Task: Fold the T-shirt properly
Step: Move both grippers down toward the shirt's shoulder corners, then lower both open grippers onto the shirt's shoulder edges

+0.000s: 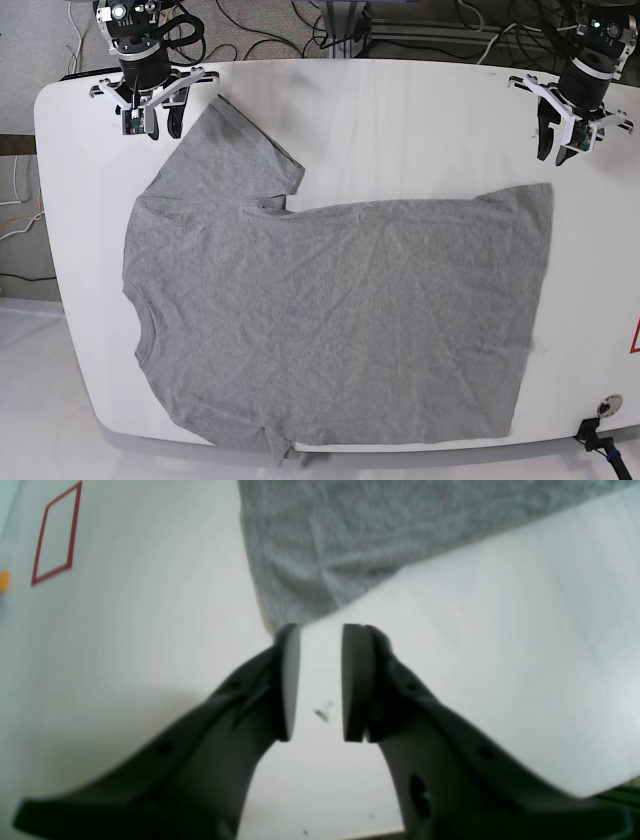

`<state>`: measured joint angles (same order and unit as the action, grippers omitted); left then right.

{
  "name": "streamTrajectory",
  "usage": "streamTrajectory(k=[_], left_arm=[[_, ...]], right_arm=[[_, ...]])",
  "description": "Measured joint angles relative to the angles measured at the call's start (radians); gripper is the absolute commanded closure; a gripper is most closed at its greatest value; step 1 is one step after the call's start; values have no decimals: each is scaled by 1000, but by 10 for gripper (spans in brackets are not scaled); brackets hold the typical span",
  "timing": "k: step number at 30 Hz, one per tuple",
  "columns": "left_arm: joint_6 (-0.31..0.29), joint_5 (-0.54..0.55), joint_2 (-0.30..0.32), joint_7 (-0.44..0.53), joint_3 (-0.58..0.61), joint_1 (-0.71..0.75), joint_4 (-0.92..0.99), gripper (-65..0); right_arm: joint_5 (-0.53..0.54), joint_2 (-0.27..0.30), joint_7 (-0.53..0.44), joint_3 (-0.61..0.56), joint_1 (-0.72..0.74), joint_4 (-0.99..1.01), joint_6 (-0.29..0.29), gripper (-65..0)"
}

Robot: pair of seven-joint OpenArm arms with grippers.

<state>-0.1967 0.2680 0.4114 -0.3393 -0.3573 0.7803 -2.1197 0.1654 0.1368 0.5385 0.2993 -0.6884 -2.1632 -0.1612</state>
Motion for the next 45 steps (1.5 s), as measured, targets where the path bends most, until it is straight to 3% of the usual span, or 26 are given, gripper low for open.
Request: streamTrajectory(k=[3, 9, 16, 20, 25, 27, 30, 32, 36, 39, 40, 45], left_arm=[[21, 18, 20, -38, 15, -46, 5, -187], [31, 109, 45, -97, 57, -91, 9, -262], [42, 188, 63, -116, 85, -119, 68, -252], [43, 212, 63, -118, 93, -135, 103, -347], [43, 236, 63, -100, 103, -142, 105, -385], [43, 246, 63, -89, 103, -141, 103, -386], [43, 284, 56, -98, 108, -143, 93, -370], [43, 310, 51, -106, 111, -159, 93, -369], [43, 375, 55, -93, 113, -209, 141, -373], [58, 433, 71, -114, 120, -265, 246, -388], [50, 406, 61, -97, 111, -254, 201, -387], [44, 407, 61, -113, 111, -280, 208, -378]], right_arm=[[11, -10, -3, -7, 24, 30, -4, -185], [11, -15, 21, -58, 39, 70, -15, -187], [77, -17, 27, -72, 30, 130, -15, -192], [87, -18, 31, -84, 29, 147, -17, -198], [76, -18, 31, -113, 28, 135, -23, -200], [75, -18, 24, -118, 28, 133, -23, -166], [76, -17, 22, -120, 28, 126, -23, -33], [89, -17, 4, -115, 28, 129, -31, -11], [133, -23, -24, -103, 28, 128, -50, -94], [156, -24, -23, -94, 28, 129, -60, -81], [150, -29, -21, -94, 42, 135, -57, -94], [147, -26, -15, -95, 51, 145, -57, -252]])
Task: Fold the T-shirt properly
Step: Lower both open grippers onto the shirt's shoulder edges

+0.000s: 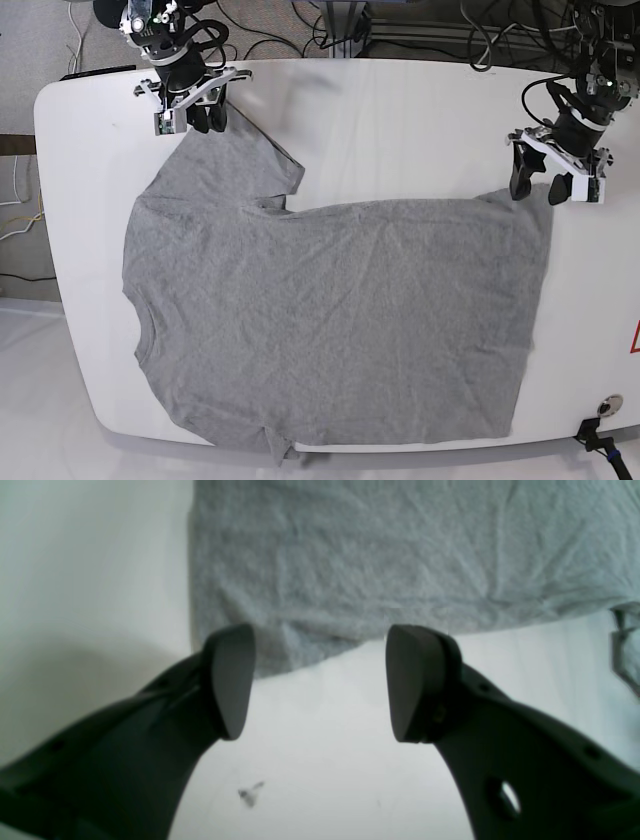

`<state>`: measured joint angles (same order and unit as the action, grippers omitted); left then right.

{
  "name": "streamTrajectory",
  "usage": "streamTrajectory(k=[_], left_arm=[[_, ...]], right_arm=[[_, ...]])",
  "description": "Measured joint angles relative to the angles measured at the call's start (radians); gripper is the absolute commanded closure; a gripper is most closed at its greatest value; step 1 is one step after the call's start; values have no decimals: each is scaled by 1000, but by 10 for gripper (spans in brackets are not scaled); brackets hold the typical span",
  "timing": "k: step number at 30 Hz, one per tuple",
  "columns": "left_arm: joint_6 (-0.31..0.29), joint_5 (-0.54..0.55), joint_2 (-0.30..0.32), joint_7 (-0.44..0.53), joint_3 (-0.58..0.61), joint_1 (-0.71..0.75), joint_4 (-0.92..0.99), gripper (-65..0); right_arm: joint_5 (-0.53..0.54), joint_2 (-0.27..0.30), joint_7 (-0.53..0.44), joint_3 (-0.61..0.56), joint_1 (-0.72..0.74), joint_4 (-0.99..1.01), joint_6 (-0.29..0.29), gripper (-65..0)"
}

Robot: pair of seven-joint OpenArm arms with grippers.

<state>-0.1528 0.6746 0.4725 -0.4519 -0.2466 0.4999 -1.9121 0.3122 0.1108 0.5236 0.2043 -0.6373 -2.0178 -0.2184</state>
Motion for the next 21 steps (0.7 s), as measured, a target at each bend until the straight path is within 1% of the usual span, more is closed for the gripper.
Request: streamTrajectory(k=[2, 3, 5, 8, 10, 11, 13, 14, 17, 21], left_arm=[[-1, 0, 3, -2, -2, -5, 0, -373], [-2, 0, 6, -2, -2, -5, 3, -372], [-5, 0, 18, -3, -1, -19, 20, -368], [-5, 4, 50, -2, -1, -27, 56, -365], [-23, 16, 78, -4, -1, -33, 91, -361], [-11, 15, 86, -2, -5, -35, 110, -360], [-22, 29, 85, 3, -7, -44, 124, -359], [-24, 33, 78, 1, -7, -51, 134, -358], [-18, 38, 59, -3, -6, -90, 157, -359], [-27, 45, 38, -3, 35, -165, 171, -357]], right_arm=[[0, 0, 12, 4, 0, 0, 0, -295], [3, -3, 23, 4, 2, 0, 1, -301], [10, -2, 55, 6, 10, 3, 7, -293], [70, -3, 92, 17, 23, 3, 8, -279], [133, -3, 114, 24, 25, 3, 8, -273], [145, -6, 139, 27, 28, 3, 9, -271], [185, -6, 160, 28, 39, 3, 9, -263], [193, -10, 187, 28, 44, 3, 9, -260], [197, -23, 222, 27, 47, 3, 8, -256], [202, -33, 229, 26, 56, 3, 9, -254]])
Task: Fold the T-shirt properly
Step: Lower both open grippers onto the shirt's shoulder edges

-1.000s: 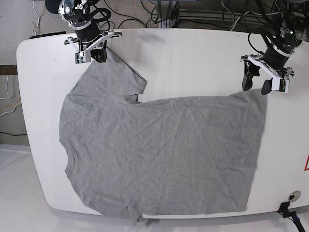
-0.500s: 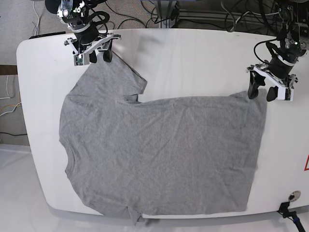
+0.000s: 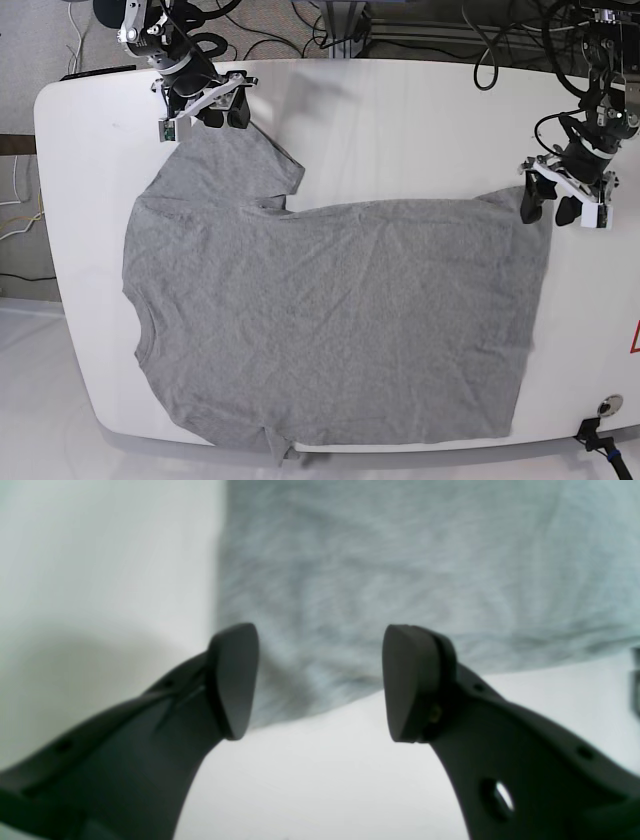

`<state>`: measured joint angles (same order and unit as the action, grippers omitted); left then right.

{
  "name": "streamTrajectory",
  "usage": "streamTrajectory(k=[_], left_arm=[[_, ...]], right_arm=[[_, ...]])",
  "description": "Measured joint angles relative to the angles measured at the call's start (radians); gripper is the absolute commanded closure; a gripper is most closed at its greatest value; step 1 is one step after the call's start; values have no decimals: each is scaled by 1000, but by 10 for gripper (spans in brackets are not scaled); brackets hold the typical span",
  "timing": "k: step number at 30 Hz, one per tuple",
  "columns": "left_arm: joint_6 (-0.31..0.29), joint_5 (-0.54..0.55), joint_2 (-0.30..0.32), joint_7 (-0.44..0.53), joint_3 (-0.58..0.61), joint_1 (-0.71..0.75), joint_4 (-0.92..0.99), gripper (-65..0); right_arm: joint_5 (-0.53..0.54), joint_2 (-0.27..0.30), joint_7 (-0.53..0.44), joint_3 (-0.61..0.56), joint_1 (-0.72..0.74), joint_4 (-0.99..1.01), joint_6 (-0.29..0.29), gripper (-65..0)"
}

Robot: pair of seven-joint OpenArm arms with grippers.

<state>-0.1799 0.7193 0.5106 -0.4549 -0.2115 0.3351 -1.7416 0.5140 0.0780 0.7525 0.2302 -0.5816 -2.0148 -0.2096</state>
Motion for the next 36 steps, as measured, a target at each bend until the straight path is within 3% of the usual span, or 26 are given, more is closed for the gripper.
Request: streamTrajectory(k=[11, 36], left_arm=[[-12, -15, -21, -24, 106, -83, 30, -353], [-12, -29, -25, -27, 116, -97, 96, -369]], right_arm=[[-16, 3, -19, 1, 3, 1, 3, -246], [-55, 13, -26, 11, 100, 55, 5, -254]])
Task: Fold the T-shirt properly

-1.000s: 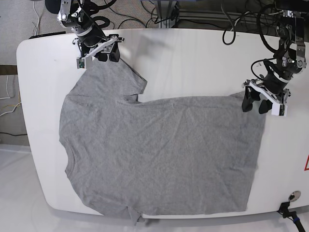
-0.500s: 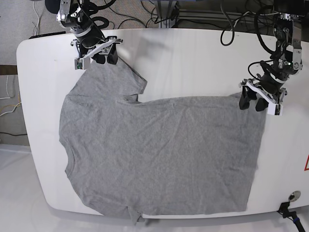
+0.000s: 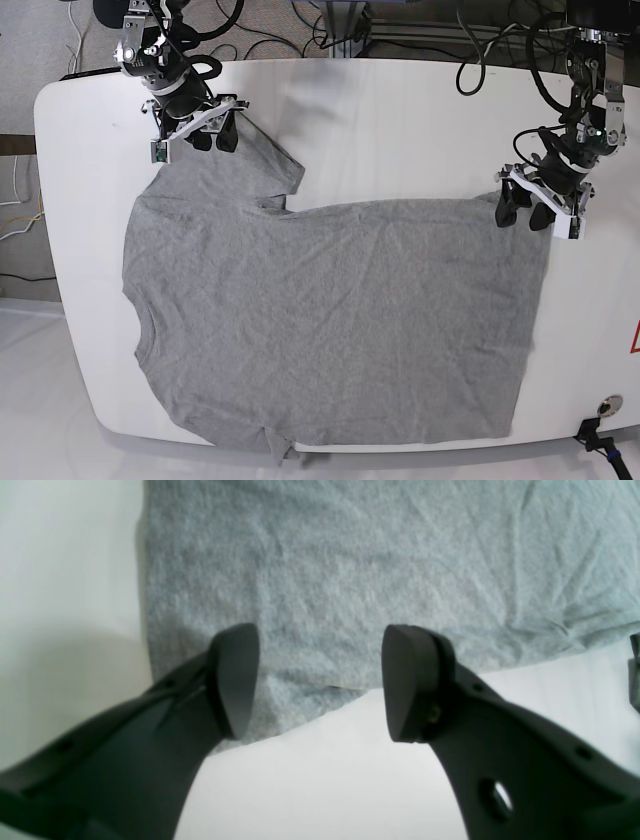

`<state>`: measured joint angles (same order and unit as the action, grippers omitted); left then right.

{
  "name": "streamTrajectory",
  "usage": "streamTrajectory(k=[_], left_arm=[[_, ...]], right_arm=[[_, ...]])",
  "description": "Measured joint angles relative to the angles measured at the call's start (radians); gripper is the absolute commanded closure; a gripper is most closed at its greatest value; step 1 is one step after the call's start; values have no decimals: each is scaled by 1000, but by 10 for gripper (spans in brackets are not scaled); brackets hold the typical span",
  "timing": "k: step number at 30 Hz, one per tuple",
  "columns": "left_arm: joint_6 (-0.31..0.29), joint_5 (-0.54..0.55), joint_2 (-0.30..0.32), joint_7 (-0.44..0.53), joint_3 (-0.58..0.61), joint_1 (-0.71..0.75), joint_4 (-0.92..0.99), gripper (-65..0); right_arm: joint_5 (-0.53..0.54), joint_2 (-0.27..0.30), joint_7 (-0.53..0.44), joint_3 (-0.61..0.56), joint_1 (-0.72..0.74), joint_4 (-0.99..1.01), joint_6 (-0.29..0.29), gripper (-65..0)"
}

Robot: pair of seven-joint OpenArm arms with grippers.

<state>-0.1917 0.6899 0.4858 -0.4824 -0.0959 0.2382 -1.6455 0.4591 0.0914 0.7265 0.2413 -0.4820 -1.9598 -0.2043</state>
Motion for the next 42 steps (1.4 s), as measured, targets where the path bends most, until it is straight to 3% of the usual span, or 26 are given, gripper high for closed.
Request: streamTrajectory(k=[2, 8, 13, 24, 33, 35, 42], left_arm=[[0, 1, 0, 0, 1, 0, 1, -370], [0, 2, 0, 3, 2, -3, 4, -369], [0, 1, -1, 3, 5, -6, 7, -368], [1, -1, -3, 2, 4, -9, 9, -368], [12, -31, -28, 6, 0, 5, 20, -355], [10, -41, -45, -46, 10, 28, 34, -355], [11, -38, -36, -15, 7, 7, 27, -355]], right_arm=[[-10, 0, -1, 0, 0, 0, -7, -255], [17, -3, -11, -1, 28, 19, -115, -251], [16, 6, -14, -1, 100, 100, -137, -218], [-60, 12, -41, 0, 195, 259, -104, -7], [-54, 15, -85, 4, 208, 320, -106, -13], [-47, 14, -89, 7, 205, 320, -107, -13], [-67, 16, -56, 7, 198, 254, -99, -13]])
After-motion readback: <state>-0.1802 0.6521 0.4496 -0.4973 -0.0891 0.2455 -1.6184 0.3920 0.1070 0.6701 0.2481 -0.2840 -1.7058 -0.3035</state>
